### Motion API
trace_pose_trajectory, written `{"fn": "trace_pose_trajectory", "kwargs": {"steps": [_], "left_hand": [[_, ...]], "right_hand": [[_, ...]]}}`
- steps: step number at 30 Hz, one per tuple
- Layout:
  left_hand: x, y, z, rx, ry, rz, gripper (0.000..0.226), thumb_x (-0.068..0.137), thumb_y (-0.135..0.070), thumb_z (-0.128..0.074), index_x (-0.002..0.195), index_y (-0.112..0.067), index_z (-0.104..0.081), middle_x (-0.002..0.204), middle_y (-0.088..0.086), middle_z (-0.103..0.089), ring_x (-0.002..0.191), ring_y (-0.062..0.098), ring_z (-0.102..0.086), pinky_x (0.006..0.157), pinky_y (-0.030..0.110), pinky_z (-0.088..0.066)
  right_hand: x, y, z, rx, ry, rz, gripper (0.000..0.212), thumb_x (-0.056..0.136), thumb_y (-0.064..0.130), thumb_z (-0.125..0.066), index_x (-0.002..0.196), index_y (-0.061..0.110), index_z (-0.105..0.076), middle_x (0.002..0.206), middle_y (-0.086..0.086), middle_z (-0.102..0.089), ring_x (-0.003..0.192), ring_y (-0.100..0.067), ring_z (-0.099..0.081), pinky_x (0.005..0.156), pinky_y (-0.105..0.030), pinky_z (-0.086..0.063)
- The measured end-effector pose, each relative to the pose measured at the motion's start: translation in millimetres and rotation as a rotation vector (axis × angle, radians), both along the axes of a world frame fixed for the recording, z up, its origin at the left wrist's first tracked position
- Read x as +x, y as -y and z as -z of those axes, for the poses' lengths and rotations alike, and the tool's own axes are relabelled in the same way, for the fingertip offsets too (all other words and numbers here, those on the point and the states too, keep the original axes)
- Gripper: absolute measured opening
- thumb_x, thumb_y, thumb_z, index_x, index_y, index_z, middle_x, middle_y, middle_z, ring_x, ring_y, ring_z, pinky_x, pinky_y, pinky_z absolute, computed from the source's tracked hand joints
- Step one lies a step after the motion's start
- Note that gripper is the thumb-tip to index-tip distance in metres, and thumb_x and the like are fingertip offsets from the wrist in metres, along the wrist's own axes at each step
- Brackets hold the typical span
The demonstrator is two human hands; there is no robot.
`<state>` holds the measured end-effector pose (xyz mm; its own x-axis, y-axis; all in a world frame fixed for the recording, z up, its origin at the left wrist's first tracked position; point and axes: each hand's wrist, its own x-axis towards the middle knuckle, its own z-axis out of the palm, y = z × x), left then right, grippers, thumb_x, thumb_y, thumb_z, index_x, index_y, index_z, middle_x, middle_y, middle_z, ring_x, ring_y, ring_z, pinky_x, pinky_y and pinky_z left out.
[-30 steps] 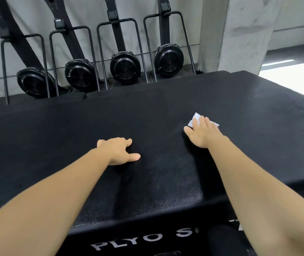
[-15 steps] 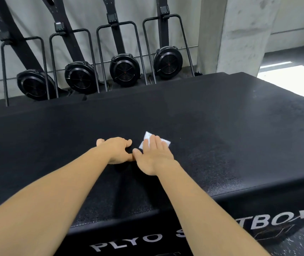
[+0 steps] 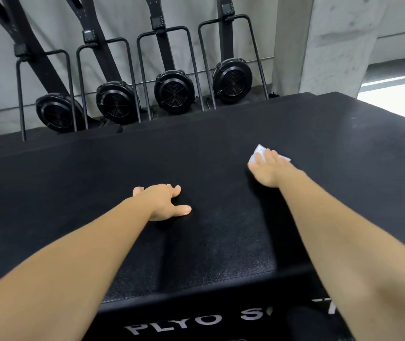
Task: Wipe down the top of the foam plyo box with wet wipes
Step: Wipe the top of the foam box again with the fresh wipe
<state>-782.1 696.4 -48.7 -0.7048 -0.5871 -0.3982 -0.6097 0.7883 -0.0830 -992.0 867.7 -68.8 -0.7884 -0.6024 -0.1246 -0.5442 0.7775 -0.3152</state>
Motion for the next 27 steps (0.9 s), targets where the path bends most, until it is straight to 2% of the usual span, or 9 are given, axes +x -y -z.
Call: {"fn": "trace_pose_trajectory", "kwargs": {"steps": [2,5,10,14,17,20,23,25,27], "left_hand": [[0,-1,1,0.001,0.002,-0.004,0.078,0.090,-0.070,-0.039,0.154,-0.036,-0.012,0.162,-0.010,-0.009,0.147,0.014,-0.020,0.117,0.041,-0.011],[1,-1,3,0.008,0.005,-0.002,0.078,0.090,-0.069,-0.038,0.154,-0.035,-0.011,0.162,-0.009,-0.008,0.147,0.014,-0.019,0.119,0.043,-0.008],[0,1,4,-0.008,0.004,0.022,0.079,0.089,-0.072,-0.037,0.154,-0.034,-0.012,0.162,-0.007,-0.011,0.148,0.016,-0.018,0.119,0.044,-0.003],[-2,2,6,-0.011,0.007,0.040,0.079,0.089,-0.073,-0.035,0.154,-0.033,-0.014,0.160,-0.008,-0.019,0.145,0.018,-0.025,0.118,0.046,0.000],[-2,3,6,-0.025,-0.009,0.064,0.077,0.089,-0.071,-0.035,0.153,-0.031,-0.017,0.157,-0.007,-0.027,0.142,0.018,-0.031,0.117,0.047,-0.001],[-1,3,5,-0.041,-0.045,0.086,0.067,0.092,-0.060,-0.040,0.150,-0.030,-0.027,0.150,-0.006,-0.039,0.137,0.017,-0.039,0.117,0.047,-0.002],[-1,2,4,-0.034,-0.039,0.079,0.067,0.091,-0.061,-0.040,0.149,-0.030,-0.029,0.149,-0.006,-0.041,0.136,0.018,-0.039,0.117,0.047,-0.002],[-1,1,1,-0.022,-0.025,0.066,0.074,0.089,-0.069,-0.038,0.151,-0.030,-0.026,0.150,-0.007,-0.039,0.138,0.018,-0.037,0.116,0.047,-0.002],[-2,0,-2,0.003,-0.022,0.051,0.074,0.089,-0.070,-0.039,0.150,-0.030,-0.028,0.150,-0.006,-0.039,0.139,0.020,-0.036,0.116,0.048,-0.001]], "right_hand": [[-13,-8,2,0.010,0.020,0.042,0.048,0.103,0.029,-0.023,0.145,0.010,-0.037,0.150,-0.010,-0.033,0.138,-0.027,-0.027,0.112,-0.039,-0.021],[-9,-3,7,0.107,-0.020,0.056,0.060,0.104,0.042,-0.021,0.155,0.010,-0.021,0.158,-0.011,-0.021,0.145,-0.027,-0.017,0.118,-0.039,-0.015],[43,18,12,0.138,-0.068,0.004,0.068,0.102,0.050,-0.019,0.154,0.005,-0.019,0.155,-0.012,-0.023,0.141,-0.027,-0.020,0.118,-0.039,-0.017],[96,33,16,0.111,-0.044,-0.067,0.068,0.102,0.052,-0.016,0.152,0.006,-0.020,0.153,-0.010,-0.022,0.141,-0.027,-0.019,0.119,-0.041,-0.016],[124,47,16,0.100,-0.009,-0.110,0.070,0.102,0.053,-0.014,0.155,0.006,-0.013,0.159,-0.011,-0.013,0.147,-0.027,-0.008,0.121,-0.042,-0.010],[141,61,17,0.093,0.014,-0.185,0.070,0.103,0.052,-0.013,0.158,0.008,-0.005,0.164,-0.012,0.001,0.151,-0.026,0.005,0.123,-0.041,-0.002],[136,57,15,0.074,0.053,-0.292,0.061,0.105,0.043,-0.014,0.158,0.011,-0.009,0.165,-0.009,0.001,0.152,-0.023,0.006,0.123,-0.041,-0.002],[122,47,14,0.067,0.052,-0.328,0.054,0.105,0.034,-0.016,0.154,0.014,-0.017,0.162,-0.008,-0.006,0.151,-0.026,0.000,0.122,-0.042,-0.007],[101,35,15,0.032,0.047,-0.284,0.050,0.105,0.033,-0.017,0.152,0.018,-0.021,0.158,-0.004,-0.014,0.148,-0.024,-0.009,0.121,-0.040,-0.011]]}}
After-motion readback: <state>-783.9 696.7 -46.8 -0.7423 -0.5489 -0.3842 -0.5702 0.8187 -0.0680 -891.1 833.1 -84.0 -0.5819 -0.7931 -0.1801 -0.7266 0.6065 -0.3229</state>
